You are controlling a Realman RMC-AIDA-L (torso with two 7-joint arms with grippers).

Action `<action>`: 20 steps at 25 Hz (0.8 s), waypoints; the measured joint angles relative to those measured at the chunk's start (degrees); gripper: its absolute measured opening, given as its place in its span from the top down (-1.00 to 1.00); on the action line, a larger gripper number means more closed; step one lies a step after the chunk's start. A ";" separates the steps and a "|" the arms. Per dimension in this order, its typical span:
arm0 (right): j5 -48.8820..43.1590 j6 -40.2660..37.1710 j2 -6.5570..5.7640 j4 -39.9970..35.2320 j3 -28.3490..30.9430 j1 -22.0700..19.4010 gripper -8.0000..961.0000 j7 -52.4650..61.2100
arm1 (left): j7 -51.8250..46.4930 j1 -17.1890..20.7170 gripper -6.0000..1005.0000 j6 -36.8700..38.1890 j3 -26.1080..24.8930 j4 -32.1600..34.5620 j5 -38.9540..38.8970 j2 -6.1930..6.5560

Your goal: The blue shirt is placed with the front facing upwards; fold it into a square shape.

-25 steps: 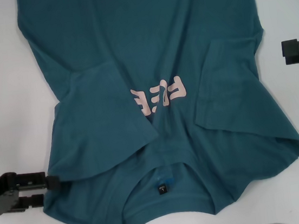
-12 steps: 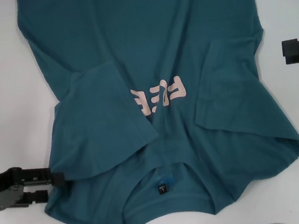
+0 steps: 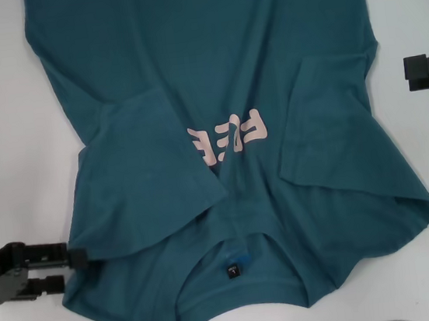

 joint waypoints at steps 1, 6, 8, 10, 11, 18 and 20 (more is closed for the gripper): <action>0.00 0.00 -0.01 0.00 0.00 0.02 -0.60 0.00 | 0.00 0.24 -0.48 0.18 -0.14 0.03 0.00 0.18; 0.00 0.01 -0.07 0.00 0.00 0.08 -0.60 0.04 | -0.08 1.45 -0.47 0.52 -2.46 0.74 0.03 0.99; 0.00 0.01 -0.08 0.00 0.00 0.07 -0.60 0.08 | -0.20 2.02 -0.47 0.80 -3.33 1.04 0.03 1.21; 0.00 0.01 -0.08 0.00 0.00 -0.01 -0.60 0.11 | -0.40 2.31 -0.47 0.97 -3.63 1.51 0.00 1.32; 0.00 0.01 -0.09 0.00 0.00 -0.04 -0.60 0.10 | -0.53 2.45 -0.47 1.00 -3.71 1.92 0.03 1.40; 0.00 0.01 -0.08 0.00 0.00 -0.10 -0.60 0.07 | -0.60 2.55 -0.46 0.15 -3.67 3.81 0.39 1.38; 0.00 0.01 -0.08 0.00 0.00 -0.10 -0.60 0.06 | -0.62 2.55 -0.46 -0.17 -3.40 3.85 0.41 1.25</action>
